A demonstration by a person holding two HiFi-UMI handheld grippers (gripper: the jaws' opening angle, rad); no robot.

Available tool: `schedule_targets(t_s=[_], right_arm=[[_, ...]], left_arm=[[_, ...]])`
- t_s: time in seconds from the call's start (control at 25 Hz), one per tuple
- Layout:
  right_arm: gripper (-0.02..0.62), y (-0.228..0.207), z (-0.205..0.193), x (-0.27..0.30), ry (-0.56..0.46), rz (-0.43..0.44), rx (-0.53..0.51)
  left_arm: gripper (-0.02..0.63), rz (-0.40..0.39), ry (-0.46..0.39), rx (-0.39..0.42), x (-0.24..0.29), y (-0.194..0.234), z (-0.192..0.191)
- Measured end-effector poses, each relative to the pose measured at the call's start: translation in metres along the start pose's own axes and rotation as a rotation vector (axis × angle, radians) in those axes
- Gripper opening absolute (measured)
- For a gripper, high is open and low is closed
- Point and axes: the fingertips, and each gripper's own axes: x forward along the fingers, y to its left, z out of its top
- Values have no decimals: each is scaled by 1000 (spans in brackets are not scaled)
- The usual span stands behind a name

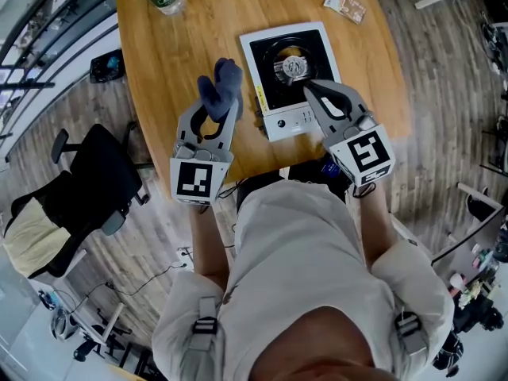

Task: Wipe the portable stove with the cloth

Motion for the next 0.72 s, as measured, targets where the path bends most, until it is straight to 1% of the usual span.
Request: schedule_targets(t_s=[0.12,0.24,0.72], right_arm=[[28,1,9,-6,-26,-11,8],[23,6,13,-10,-40,-10,7],[21,8,11,-13,-24,-29,5]], left_arm=[[114,18,-13,2,-6,0,9],[114,18,-14,8,-8,-1,11],[114,-3,-16,20,-4,-4,13]])
